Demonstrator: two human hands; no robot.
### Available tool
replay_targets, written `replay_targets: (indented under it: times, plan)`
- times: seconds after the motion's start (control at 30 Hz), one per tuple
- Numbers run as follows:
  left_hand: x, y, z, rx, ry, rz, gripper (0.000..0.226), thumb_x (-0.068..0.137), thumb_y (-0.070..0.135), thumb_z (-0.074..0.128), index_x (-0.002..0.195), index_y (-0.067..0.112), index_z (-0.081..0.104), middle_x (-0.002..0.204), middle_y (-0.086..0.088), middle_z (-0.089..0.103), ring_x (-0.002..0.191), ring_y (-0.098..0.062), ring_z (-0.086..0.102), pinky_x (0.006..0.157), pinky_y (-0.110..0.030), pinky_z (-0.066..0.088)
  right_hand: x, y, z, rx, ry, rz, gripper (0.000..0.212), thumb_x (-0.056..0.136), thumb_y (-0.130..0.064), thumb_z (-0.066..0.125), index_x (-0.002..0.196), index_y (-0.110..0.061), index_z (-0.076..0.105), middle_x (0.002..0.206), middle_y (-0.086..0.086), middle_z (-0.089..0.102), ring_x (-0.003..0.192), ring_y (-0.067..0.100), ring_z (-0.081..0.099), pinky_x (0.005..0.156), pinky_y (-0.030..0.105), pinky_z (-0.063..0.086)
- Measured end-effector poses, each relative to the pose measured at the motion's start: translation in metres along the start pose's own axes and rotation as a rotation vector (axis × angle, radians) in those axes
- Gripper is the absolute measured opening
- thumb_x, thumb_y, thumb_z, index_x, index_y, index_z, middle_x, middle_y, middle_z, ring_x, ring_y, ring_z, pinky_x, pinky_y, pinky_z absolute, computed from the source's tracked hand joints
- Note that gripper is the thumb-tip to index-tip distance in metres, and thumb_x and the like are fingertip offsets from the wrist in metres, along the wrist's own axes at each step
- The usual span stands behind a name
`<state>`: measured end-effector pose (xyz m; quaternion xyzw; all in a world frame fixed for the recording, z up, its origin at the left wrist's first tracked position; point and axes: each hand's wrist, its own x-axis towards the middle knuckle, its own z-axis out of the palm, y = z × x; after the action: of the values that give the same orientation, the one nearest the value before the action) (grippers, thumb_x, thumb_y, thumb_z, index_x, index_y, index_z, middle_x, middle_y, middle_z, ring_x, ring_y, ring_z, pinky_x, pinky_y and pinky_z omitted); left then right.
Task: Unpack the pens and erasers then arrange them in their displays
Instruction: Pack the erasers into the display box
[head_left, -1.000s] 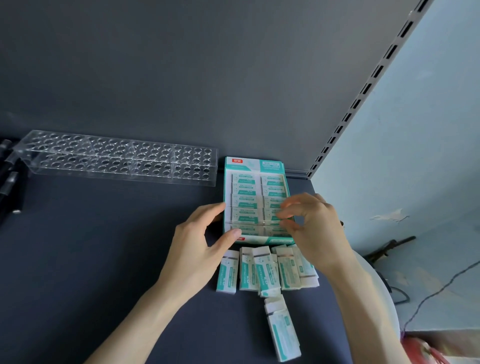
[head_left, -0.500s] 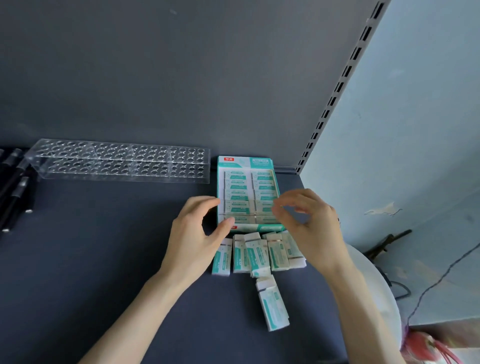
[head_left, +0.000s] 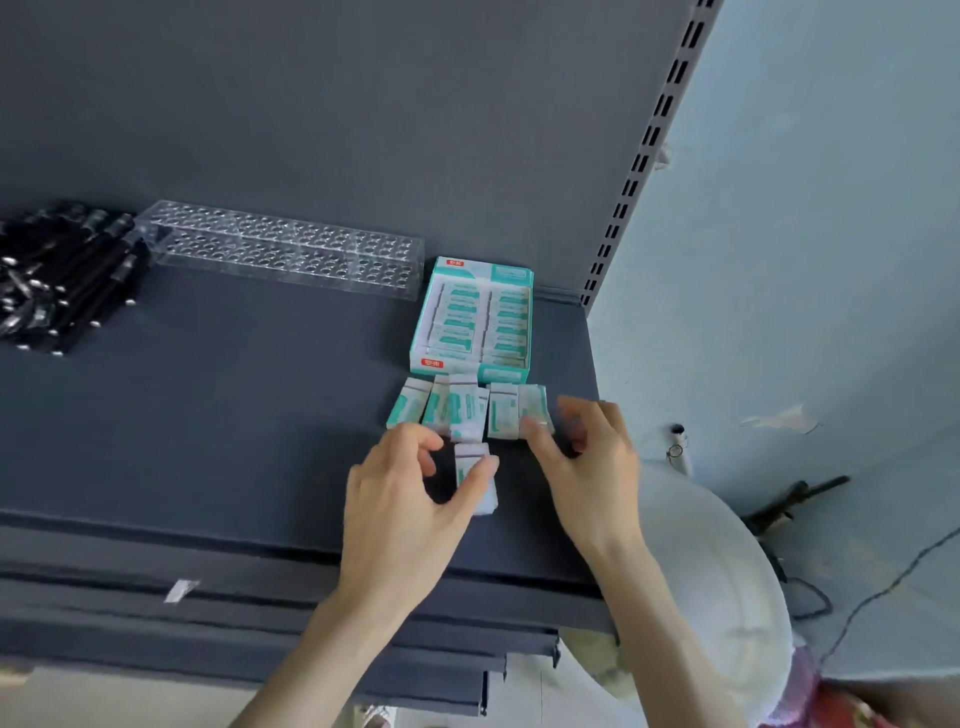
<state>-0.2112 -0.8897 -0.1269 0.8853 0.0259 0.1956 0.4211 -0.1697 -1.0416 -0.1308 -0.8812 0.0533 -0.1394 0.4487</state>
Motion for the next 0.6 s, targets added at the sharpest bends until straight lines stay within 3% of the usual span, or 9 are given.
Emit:
replay_targets:
  times: [0.1,0.2,0.3,0.43,0.6]
  plan:
    - [-0.004,0.001,0.006,0.180,-0.011,0.011,0.047,0.072,0.054,0.067,0.087,0.010,0.061,0.080,0.001,0.060,0.072,-0.022,0.057,0.071,-0.040,0.045,0.001,0.001,0.000,-0.035,-0.041,-0.026,0.020,0.085,-0.028,0.065,0.098,-0.014,0.068,0.097,0.000,0.058,0.093,0.018,0.052,0.085,0.034,0.046]
    - [-0.004,0.000,0.007,0.238,-0.038,0.008,0.040,0.073,0.056,0.063,0.077,0.016,0.062,0.082,0.004,0.060,0.075,-0.019,0.057,0.073,-0.038,0.042,0.000,0.002,0.000,-0.018,-0.028,-0.014,0.019,0.086,-0.027,0.064,0.099,-0.014,0.068,0.096,0.001,0.060,0.091,0.019,0.053,0.082,0.033,0.046]
    - [-0.004,-0.002,0.004,0.179,-0.038,0.014,0.032,0.075,0.049,0.067,0.068,0.019,0.058,0.072,0.010,0.056,0.067,-0.015,0.054,0.070,-0.038,0.042,0.001,0.004,-0.001,-0.002,-0.022,-0.013,0.018,0.086,-0.025,0.064,0.101,-0.015,0.067,0.095,0.001,0.061,0.085,0.011,0.052,0.077,0.026,0.045]
    - [-0.004,-0.003,0.000,0.092,-0.039,0.005,0.023,0.075,0.037,0.071,0.067,0.020,0.057,0.062,0.013,0.055,0.057,-0.006,0.049,0.065,-0.034,0.042,0.001,0.004,-0.001,0.049,0.007,-0.002,0.016,0.084,-0.016,0.065,0.100,-0.015,0.067,0.089,0.004,0.063,0.077,-0.007,0.048,0.065,0.004,0.036]
    - [-0.005,-0.007,-0.003,-0.108,-0.033,-0.103,0.020,0.080,0.026,0.072,0.073,0.018,0.055,0.060,0.014,0.059,0.060,-0.004,0.056,0.052,-0.019,0.042,0.002,0.005,-0.002,0.146,0.005,0.032,0.017,0.081,-0.012,0.067,0.097,-0.017,0.066,0.089,0.002,0.062,0.066,0.001,0.052,0.061,0.007,0.040]
